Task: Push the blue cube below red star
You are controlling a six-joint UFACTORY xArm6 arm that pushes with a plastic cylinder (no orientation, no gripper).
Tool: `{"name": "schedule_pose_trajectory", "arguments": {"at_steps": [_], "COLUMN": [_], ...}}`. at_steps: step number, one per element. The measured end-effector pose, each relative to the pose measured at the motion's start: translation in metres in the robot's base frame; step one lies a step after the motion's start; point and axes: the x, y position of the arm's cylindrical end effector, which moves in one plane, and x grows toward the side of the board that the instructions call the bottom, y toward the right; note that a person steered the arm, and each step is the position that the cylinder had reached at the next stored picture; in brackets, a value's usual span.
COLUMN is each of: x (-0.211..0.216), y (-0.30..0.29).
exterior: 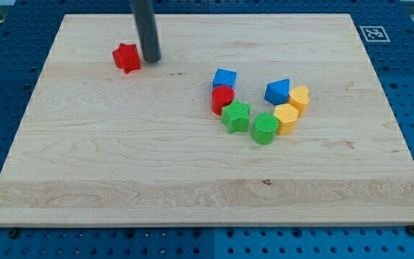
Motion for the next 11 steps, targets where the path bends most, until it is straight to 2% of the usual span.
{"name": "schedule_pose_trajectory", "arguments": {"at_steps": [1,3,6,7,8,11], "x": [0.004,0.062,0.061,0.092,0.111,0.072], "y": [0.059,0.096,0.195,0.213,0.191,0.036]}}
